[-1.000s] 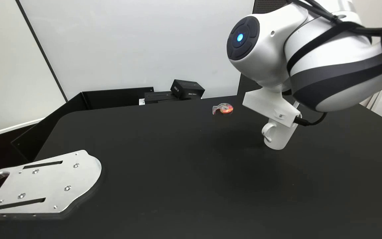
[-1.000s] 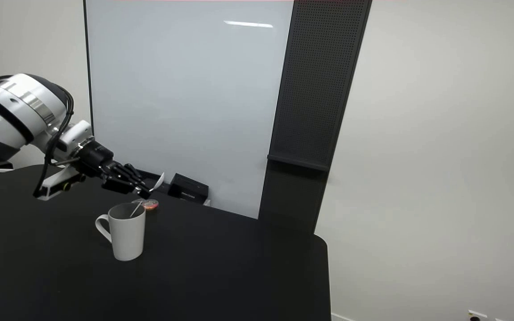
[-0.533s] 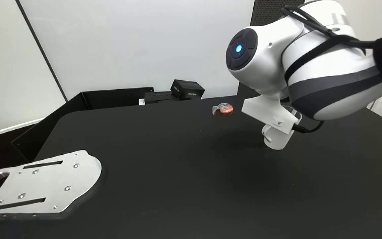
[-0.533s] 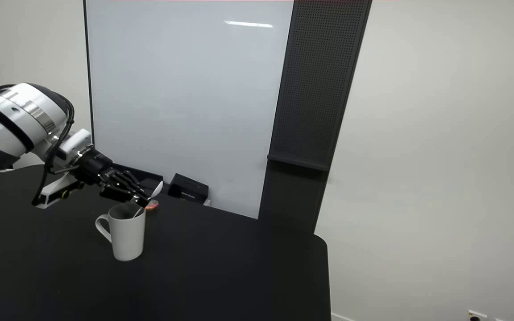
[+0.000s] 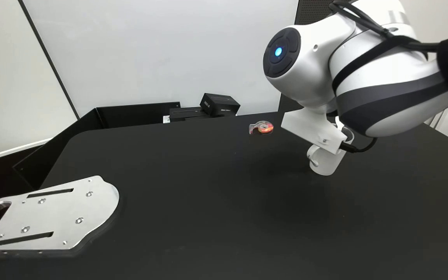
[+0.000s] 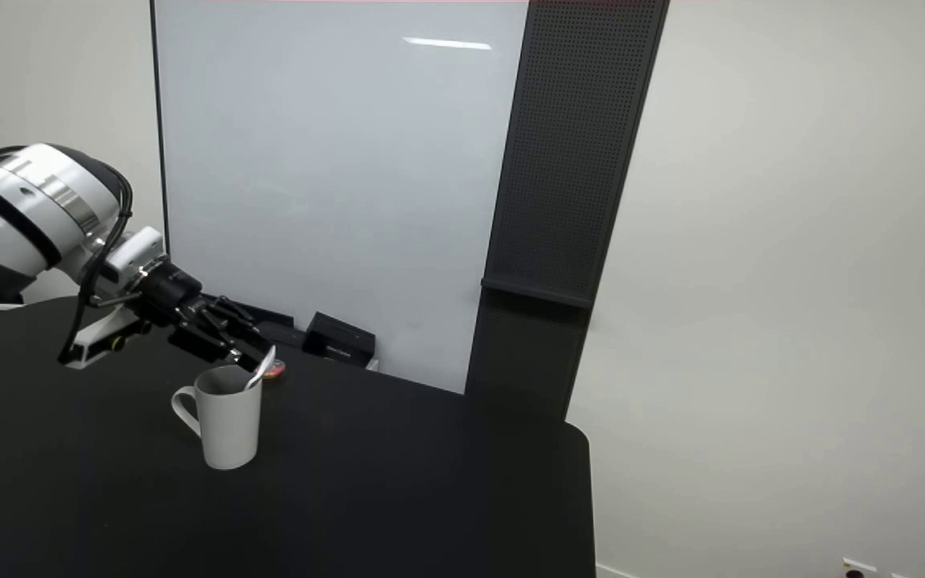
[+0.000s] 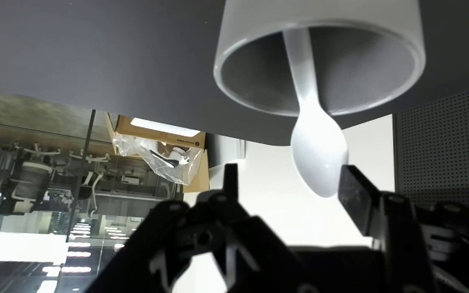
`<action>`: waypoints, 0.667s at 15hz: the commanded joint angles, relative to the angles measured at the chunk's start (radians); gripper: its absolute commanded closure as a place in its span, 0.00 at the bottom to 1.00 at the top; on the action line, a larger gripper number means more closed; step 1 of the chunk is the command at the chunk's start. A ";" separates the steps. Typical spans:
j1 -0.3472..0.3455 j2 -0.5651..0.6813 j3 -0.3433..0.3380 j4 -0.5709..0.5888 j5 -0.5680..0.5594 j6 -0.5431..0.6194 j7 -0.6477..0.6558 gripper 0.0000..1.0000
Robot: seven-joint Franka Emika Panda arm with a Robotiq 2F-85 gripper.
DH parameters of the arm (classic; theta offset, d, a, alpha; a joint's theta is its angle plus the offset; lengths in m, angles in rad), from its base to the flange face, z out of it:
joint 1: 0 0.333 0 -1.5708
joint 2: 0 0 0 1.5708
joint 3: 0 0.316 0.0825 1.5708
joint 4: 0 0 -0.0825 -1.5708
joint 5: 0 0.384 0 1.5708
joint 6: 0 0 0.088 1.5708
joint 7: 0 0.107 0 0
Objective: Put the spoon in the cup
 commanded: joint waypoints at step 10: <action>-0.025 -0.191 0.137 -0.101 0.260 0.200 -0.326 0.01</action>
